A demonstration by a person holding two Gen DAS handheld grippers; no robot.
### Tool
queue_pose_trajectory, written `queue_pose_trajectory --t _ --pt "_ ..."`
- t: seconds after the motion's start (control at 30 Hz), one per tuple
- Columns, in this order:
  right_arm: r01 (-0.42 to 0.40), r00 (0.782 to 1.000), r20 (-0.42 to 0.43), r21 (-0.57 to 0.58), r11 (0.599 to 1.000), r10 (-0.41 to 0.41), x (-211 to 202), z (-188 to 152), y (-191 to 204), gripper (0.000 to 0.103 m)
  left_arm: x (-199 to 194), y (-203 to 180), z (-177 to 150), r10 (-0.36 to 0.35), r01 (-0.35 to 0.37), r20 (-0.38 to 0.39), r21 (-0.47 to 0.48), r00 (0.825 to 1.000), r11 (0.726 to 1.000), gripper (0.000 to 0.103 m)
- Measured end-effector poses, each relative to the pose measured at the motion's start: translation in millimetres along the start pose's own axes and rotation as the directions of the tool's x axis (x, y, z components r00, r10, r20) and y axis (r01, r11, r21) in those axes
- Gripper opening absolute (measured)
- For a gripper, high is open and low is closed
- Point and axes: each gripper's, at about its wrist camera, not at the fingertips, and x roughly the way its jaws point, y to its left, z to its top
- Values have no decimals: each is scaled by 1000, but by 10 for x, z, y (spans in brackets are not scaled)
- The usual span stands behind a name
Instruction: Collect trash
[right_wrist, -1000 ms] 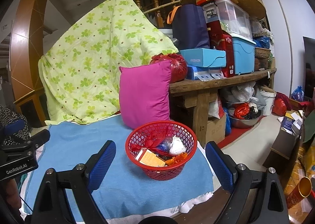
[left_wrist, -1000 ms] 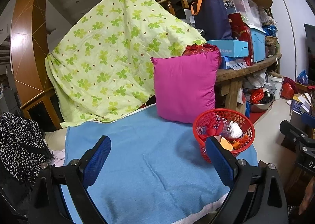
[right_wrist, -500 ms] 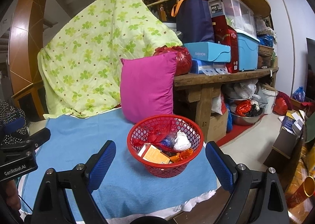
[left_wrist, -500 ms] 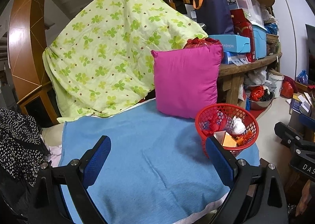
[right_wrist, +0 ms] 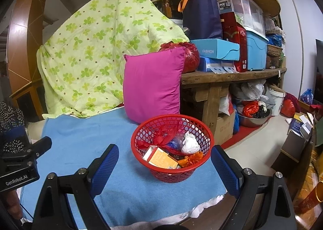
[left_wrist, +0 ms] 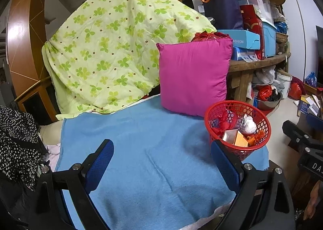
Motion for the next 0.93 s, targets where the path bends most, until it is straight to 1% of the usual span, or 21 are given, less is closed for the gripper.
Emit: queue_pose_trajectory --t 0.23,0.67,0.83,0.93 --pt "-5 1000 -4 10 1000 5 49 1 -22 94 61 -54 -2 4 -4 -13 9 1000 1000 97" --pt "6 1000 1 26 1000 -6 49 -2 -84 94 73 -151 12 -11 11 -5 33 1000 999 97" --pt "20 1000 -3 12 1000 -19 61 4 -20 94 81 -117 -17 -35 34 14 40 999 999 97" --pt "19 1000 -10 1 1000 -19 94 12 67 94 160 -1 -61 -72 72 -2 21 997 997 97"
